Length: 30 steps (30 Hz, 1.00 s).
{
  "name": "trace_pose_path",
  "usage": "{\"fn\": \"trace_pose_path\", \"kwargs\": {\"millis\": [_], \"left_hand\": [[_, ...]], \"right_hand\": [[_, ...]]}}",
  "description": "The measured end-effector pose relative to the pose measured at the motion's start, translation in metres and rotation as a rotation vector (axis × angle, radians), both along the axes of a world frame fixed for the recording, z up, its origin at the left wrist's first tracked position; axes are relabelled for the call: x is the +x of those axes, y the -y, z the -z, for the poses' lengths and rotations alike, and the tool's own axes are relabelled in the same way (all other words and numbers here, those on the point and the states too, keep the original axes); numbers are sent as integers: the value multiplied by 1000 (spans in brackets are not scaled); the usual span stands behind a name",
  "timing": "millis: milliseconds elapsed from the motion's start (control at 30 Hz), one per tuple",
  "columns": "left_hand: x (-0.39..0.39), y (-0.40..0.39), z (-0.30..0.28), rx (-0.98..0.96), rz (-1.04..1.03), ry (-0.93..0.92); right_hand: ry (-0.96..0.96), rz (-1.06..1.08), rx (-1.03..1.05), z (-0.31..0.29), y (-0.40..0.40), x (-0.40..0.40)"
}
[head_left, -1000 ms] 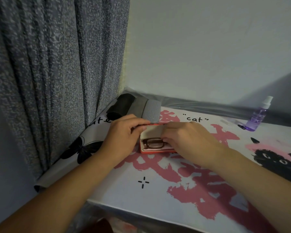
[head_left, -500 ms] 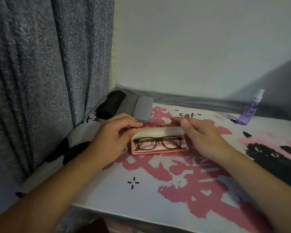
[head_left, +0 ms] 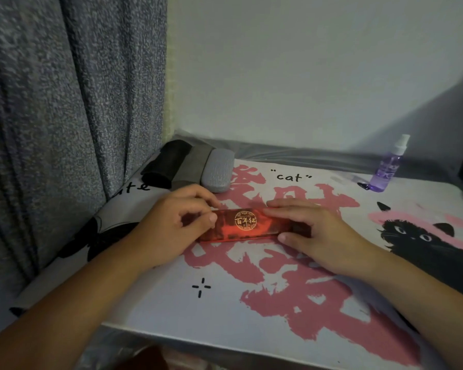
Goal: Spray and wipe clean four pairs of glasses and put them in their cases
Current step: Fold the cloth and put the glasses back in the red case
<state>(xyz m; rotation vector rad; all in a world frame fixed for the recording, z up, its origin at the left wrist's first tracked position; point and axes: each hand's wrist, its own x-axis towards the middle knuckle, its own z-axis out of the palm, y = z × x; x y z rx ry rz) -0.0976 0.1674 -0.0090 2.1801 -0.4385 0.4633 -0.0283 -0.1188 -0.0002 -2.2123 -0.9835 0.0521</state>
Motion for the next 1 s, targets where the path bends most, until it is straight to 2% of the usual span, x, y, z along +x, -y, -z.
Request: {"fn": "trace_pose_path", "kwargs": {"millis": [100, 200, 233, 300, 367, 500, 600, 800, 1000], "left_hand": [[1, 1, 2, 55, 29, -42], [0, 3, 7, 265, 43, 12], [0, 3, 8, 311, 12, 69], [0, 2, 4, 283, -81, 139], [-1, 0, 2, 238, -197, 150], [9, 1, 6, 370, -429, 102], [11, 2, 8, 406, -512, 28], [8, 3, 8, 401, -531, 0], [4, 4, 5, 377, -503, -2]], "right_hand": [[28, 18, -17, -1, -2, 1], [157, 8, -185, -7, 4, -9], [189, 21, -237, -9, 10, -15], [225, 95, -316, -12, 27, -27], [261, 221, -399, -12, 42, -36], [335, 422, -528, -10, 32, -28], [311, 363, -534, -6, -3, -5], [353, 289, -521, -3, -67, 49], [407, 255, -494, 3, -84, 65]]}}
